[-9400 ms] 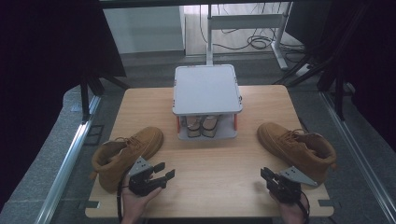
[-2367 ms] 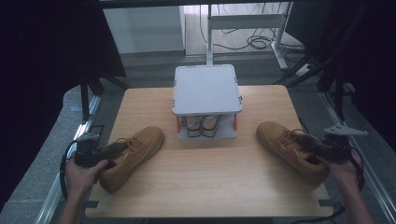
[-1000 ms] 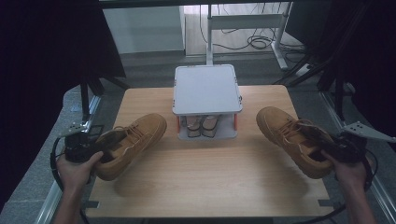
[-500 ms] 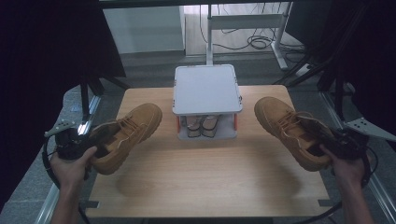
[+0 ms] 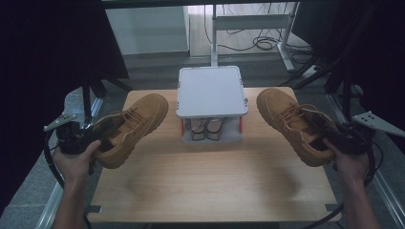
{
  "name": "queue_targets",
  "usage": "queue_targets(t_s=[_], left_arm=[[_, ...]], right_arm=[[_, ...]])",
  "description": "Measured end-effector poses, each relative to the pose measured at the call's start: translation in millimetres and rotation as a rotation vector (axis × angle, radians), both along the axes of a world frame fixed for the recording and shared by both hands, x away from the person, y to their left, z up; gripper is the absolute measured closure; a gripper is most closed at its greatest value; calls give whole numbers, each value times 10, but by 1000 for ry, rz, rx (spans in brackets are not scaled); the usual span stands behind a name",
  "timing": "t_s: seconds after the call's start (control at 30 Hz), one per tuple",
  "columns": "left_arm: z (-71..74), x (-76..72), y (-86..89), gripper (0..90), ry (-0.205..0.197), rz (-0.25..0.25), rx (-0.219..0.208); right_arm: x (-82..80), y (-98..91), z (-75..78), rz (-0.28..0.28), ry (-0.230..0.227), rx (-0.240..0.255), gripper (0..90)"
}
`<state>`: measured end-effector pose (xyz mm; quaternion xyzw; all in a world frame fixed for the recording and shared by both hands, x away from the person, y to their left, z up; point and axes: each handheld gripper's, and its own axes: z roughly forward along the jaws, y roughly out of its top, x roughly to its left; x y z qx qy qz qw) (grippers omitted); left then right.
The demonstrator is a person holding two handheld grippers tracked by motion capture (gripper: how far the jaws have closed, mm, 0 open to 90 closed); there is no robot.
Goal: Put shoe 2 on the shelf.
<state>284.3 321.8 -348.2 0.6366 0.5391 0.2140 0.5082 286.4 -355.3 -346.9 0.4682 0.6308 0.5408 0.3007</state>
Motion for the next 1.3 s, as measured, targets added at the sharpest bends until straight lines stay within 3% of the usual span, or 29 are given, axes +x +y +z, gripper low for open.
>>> queue_targets(t_s=[0.27, 0.37, 0.5, 0.63, 0.7, 0.83, 0.97, 1.3], left_arm=[[160, 67, -117, 793, -43, -7, -14], [184, 106, -158, 787, -59, -18, -68], [180, 180, -249, 788, -49, -30, -56], [93, 259, -314, 804, -20, -36, -16], [67, 264, -294, 808, -23, -34, -31], [81, 272, -282, 809, -22, -38, -22], [139, 256, -317, 809, -34, -31, 16], [323, 298, -338, 809, -71, -24, -33]], right_arm=[[76, 76, 72, -3, -8, 57, 804], [111, 132, 92, -5, -11, 68, 804], [166, 227, 125, -1, -18, 71, 804], [198, 279, 129, 16, -25, 80, 804], [209, 285, 124, 26, -24, 83, 804], [224, 298, 118, 25, -18, 74, 804], [229, 317, 137, 15, -18, 75, 804], [272, 436, 296, 30, -44, 98, 805]])
